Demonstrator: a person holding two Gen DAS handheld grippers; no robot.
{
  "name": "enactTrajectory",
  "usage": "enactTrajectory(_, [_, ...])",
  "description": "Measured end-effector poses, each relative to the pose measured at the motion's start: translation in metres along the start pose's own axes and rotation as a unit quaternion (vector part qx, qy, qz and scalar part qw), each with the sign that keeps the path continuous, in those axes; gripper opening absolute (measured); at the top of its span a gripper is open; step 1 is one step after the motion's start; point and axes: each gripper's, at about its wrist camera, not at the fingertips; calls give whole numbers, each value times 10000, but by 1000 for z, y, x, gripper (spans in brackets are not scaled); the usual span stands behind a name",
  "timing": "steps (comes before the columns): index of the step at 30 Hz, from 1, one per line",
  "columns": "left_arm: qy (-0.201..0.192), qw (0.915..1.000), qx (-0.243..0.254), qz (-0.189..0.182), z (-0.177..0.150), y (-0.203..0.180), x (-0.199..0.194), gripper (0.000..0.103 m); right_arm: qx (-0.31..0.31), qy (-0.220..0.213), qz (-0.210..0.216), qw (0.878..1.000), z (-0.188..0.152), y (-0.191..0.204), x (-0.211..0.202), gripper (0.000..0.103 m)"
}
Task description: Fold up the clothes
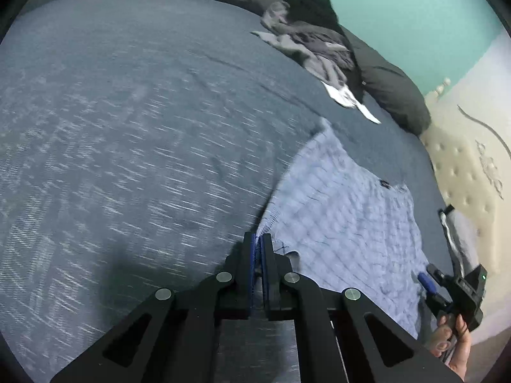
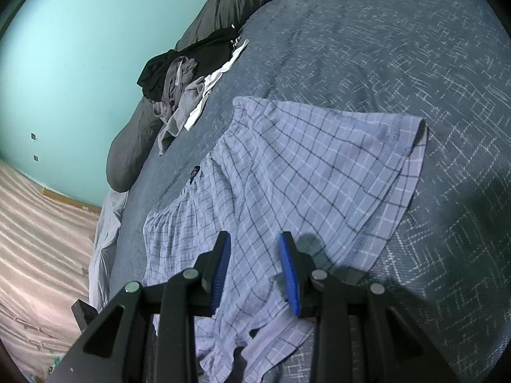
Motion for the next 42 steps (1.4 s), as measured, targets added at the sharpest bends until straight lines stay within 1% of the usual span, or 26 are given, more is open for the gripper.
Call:
enactTrajectory(3, [74,9999,-88,78,0,9,4,3,19,7,-8,10000,0,-1,1,31])
enactTrajectory(6, [83,9999,-26,138,-1,7,8,3,34,-5,-24,10000,0,-1,0,31])
enactTrajectory(10, [-80,9989,258,386,3,3,1,3,51,-92,-46,9999,5,-4,-5,31])
enactTrajectory(12, [-124,9987,260,426,6,7,-1,3,93,-160,-75,9998,8,-7,-9,31])
enactTrajectory(18, [-167,9988,97,446,13,16,3,3,203,-215,-103,9995,12,-15,-14,32])
enactTrajectory(20, [-154,9991,55,391,14,15,6,3,225,-204,-93,9995,12,-16,-14,33])
enactTrajectory(24, [0,9994,-191,300,13,21,14,3,257,-188,-114,9994,13,-18,-14,34])
enactTrajectory(32, [-242,9988,-144,399,9,10,-2,5,252,-107,-123,9995,9,-17,-12,36])
enactTrajectory(33, [-272,9987,-138,412,9,9,-4,5,250,-88,-124,9996,9,-17,-11,37])
enactTrajectory(35, [-333,9984,-126,436,8,6,-8,12,238,-43,-116,9996,7,-16,-11,41])
enactTrajectory(36, [-363,9983,-120,449,7,5,-10,20,225,-16,-104,9997,5,-15,-11,42])
enactTrajectory(37, [-393,9981,-115,461,7,3,-12,25,212,11,-91,9997,4,-15,-11,42])
enactTrajectory(38, [-416,9980,-106,467,6,2,-14,26,199,38,-79,9998,2,-14,-12,42])
enactTrajectory(42, [-224,9995,32,234,-17,-21,-17,27,76,203,-4,9998,-8,-8,-16,43])
Point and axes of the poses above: each gripper's, at about its wrist camera, not at the fingertips, and x roughly the way its jaws point, y to its left, z to its top, and after that the axes turned 4 degrees about z, right-handed
